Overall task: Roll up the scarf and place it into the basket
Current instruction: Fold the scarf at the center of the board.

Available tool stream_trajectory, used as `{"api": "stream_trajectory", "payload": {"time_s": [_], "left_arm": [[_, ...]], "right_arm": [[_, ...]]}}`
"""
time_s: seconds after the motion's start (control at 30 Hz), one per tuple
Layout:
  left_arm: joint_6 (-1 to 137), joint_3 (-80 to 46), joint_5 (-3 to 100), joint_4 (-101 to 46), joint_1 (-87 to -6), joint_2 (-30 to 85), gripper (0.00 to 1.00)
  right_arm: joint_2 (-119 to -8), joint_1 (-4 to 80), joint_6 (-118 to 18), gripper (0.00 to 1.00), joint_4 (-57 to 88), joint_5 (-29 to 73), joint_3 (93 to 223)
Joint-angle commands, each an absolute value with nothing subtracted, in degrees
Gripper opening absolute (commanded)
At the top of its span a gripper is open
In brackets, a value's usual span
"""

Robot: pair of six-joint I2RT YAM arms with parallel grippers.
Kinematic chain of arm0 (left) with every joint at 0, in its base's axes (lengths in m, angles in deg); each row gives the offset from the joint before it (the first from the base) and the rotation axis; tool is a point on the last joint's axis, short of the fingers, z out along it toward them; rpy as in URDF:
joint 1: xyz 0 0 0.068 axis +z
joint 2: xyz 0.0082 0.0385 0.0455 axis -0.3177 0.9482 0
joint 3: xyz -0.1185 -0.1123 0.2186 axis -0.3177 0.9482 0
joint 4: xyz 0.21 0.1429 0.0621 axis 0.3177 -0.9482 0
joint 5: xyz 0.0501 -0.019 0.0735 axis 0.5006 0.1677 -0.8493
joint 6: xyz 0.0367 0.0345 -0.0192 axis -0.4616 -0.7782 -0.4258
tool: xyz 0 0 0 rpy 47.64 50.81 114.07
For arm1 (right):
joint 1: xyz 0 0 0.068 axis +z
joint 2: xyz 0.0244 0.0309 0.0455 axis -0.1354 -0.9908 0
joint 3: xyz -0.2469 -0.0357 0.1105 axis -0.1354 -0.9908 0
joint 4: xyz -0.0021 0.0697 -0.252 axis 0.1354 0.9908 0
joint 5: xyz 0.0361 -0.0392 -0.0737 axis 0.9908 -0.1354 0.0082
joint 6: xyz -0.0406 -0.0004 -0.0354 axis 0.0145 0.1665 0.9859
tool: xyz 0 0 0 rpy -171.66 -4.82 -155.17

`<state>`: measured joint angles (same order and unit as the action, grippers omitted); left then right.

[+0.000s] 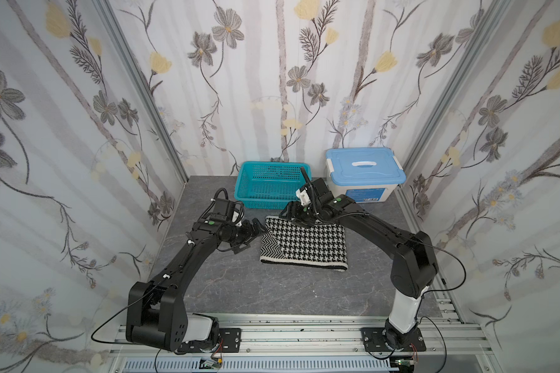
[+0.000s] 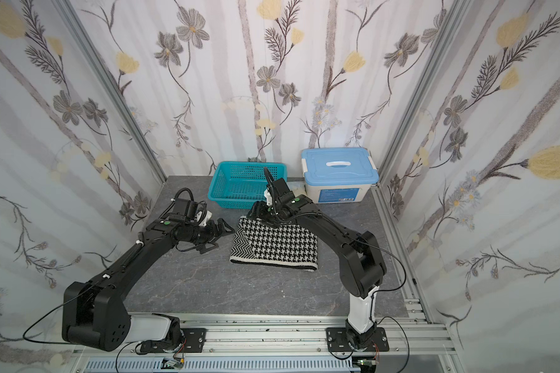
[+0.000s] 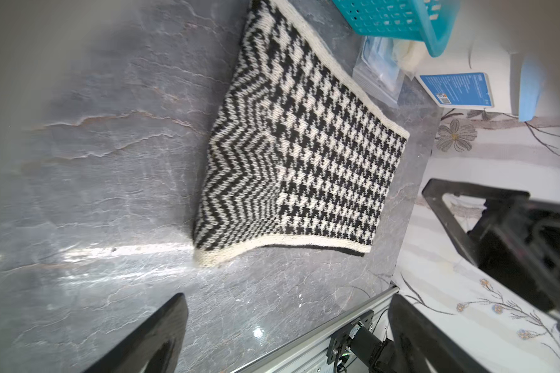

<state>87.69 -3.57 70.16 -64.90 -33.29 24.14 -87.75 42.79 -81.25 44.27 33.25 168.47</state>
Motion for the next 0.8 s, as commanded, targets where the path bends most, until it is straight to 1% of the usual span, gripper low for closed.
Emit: {"api": "stream_trajectory", "payload": {"time_s": [0.0, 0.07, 0.13, 0.4, 0.5, 0.6, 0.77], "left_arm": [[91.71, -5.67, 72.89, -58.24, -36.41, 29.2, 0.95], [93.95, -5.38, 73.07, -54.15, -37.37, 32.59, 0.93], [94.12, -5.11, 72.52, -52.26, -37.36, 35.9, 0.91], [90.58, -3.93, 74.22, -51.02, -36.77, 45.65, 0.9], [89.84, -1.76, 73.9, -50.79, -35.49, 47.73, 0.9], [89.22, 0.58, 72.81, -51.12, -33.53, 47.37, 0.9], [85.41, -2.07, 72.44, -55.7, -33.0, 47.89, 0.9]], "right_arm": [[-81.94, 40.3, -77.34, 0.69, 47.94, 28.86, 156.61], [-78.69, 38.44, -78.28, 0.7, 43.08, 29.67, 148.67], [-77.69, 37.09, -78.4, 0.7, 40.12, 30.91, 144.26], [-74.17, 34.84, -78.27, 0.7, 38.59, 29.8, 135.63], [-73.7, 32.46, -79.34, 0.7, 36.77, 30.17, 128.64], [-73.92, 30.69, -79.75, 0.7, 33.08, 31.01, 123.2], [-75.53, 29.32, -79.85, 0.7, 31.25, 33.53, 120.01]]}}
